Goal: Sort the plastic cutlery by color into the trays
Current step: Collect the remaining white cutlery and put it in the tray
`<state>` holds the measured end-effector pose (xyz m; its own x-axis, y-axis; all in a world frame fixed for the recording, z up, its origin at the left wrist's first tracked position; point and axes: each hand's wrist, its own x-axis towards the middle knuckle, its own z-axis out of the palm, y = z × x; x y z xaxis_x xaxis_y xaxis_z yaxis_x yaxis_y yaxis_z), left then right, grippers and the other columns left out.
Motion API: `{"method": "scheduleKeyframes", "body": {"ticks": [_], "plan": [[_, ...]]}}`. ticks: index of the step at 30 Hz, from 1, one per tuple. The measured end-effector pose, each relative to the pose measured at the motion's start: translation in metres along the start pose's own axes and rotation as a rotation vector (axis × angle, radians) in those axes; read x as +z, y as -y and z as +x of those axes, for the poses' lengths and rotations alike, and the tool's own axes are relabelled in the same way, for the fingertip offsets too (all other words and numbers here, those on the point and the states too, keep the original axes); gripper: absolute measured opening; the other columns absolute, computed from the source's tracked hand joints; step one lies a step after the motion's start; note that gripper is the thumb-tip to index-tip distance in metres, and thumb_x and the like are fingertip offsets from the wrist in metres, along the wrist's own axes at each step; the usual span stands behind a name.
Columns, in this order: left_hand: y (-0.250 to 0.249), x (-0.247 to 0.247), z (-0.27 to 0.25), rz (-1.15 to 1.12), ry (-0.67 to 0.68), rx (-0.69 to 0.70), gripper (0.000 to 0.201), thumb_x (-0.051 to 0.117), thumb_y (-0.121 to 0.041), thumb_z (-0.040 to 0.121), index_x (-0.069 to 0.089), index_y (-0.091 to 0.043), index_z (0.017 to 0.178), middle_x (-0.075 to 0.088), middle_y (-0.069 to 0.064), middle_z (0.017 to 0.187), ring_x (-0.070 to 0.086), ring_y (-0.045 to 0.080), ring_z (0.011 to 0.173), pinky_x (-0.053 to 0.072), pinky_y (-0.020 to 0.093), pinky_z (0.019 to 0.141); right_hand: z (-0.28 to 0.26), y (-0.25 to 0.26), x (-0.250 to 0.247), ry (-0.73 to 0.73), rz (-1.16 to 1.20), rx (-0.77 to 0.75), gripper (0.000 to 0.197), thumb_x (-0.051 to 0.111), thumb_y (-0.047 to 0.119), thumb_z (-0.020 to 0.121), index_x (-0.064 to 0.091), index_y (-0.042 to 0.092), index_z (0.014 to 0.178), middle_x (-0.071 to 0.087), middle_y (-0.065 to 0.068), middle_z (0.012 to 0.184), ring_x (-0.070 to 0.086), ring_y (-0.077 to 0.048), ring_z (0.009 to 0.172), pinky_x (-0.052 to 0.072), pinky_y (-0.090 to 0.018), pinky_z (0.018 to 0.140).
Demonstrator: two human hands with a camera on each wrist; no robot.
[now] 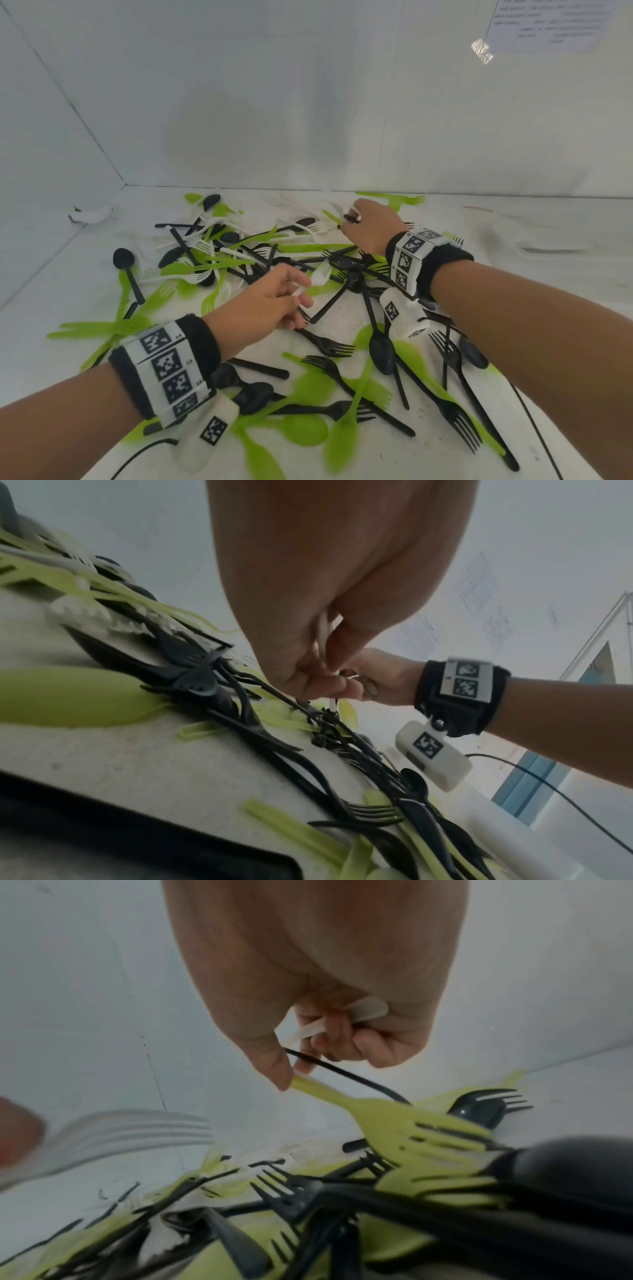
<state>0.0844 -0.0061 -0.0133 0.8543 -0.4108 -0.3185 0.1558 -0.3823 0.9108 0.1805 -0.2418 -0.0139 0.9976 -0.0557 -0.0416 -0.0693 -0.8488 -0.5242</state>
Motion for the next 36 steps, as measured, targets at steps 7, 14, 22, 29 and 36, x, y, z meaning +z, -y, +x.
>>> {"method": "scheduleKeyframes", "body": {"ticks": [7, 14, 22, 29, 36], "plan": [[0.006, -0.009, 0.023, 0.144, -0.232, 0.128, 0.036, 0.044, -0.008, 0.106, 0.046, -0.024, 0.138, 0.068, 0.001, 0.099, 0.059, 0.009, 0.058, 0.046, 0.024, 0.060, -0.024, 0.032, 0.014, 0.055, 0.074, -0.039, 0.022, 0.067, 0.038, 0.084, 0.069, 0.016, 0.087, 0.067, 0.001, 0.089, 0.062, -0.020, 0.087, 0.050, -0.031, 0.073], [0.012, -0.037, 0.015, -0.005, -0.382, 0.065, 0.033, 0.043, -0.006, 0.105, 0.054, -0.024, 0.130, 0.067, 0.001, 0.095, 0.055, 0.008, 0.053, 0.046, 0.026, 0.064, -0.028, 0.033, 0.029, 0.055, 0.225, -0.014, 0.022, 0.075, 0.033, 0.086, 0.059, 0.018, 0.083, 0.060, 0.005, 0.076, 0.057, -0.017, 0.074, 0.048, -0.032, 0.070], [0.028, -0.055, 0.000, 0.026, -0.355, 0.088, 0.018, 0.046, -0.008, 0.106, 0.054, -0.016, 0.119, 0.069, 0.009, 0.101, 0.067, 0.016, 0.062, 0.048, 0.025, 0.063, -0.025, 0.054, 0.050, 0.057, 0.187, -0.016, 0.024, 0.077, 0.035, 0.085, 0.061, 0.018, 0.090, 0.058, 0.007, 0.079, 0.057, -0.017, 0.078, 0.041, -0.029, 0.065], [0.035, -0.073, 0.000, 0.082, -0.340, 0.116, 0.006, 0.043, -0.018, 0.108, 0.048, -0.017, 0.105, 0.065, 0.007, 0.087, 0.058, 0.016, 0.060, 0.046, 0.025, 0.062, -0.026, 0.071, 0.056, 0.073, 0.086, -0.046, 0.036, 0.051, 0.038, 0.100, 0.055, 0.016, 0.073, 0.059, -0.001, 0.076, 0.058, -0.022, 0.074, 0.038, -0.030, 0.058], [0.043, -0.092, 0.008, 0.133, -0.323, 0.157, 0.011, 0.049, -0.029, 0.106, 0.052, -0.019, 0.102, 0.043, -0.007, 0.065, 0.034, 0.007, 0.051, 0.032, 0.027, 0.054, -0.031, 0.097, 0.051, 0.102, -0.154, -0.048, 0.039, 0.033, 0.048, 0.105, 0.053, 0.017, 0.093, 0.037, -0.011, 0.114, 0.057, -0.024, 0.072, 0.051, -0.038, 0.083]]}}
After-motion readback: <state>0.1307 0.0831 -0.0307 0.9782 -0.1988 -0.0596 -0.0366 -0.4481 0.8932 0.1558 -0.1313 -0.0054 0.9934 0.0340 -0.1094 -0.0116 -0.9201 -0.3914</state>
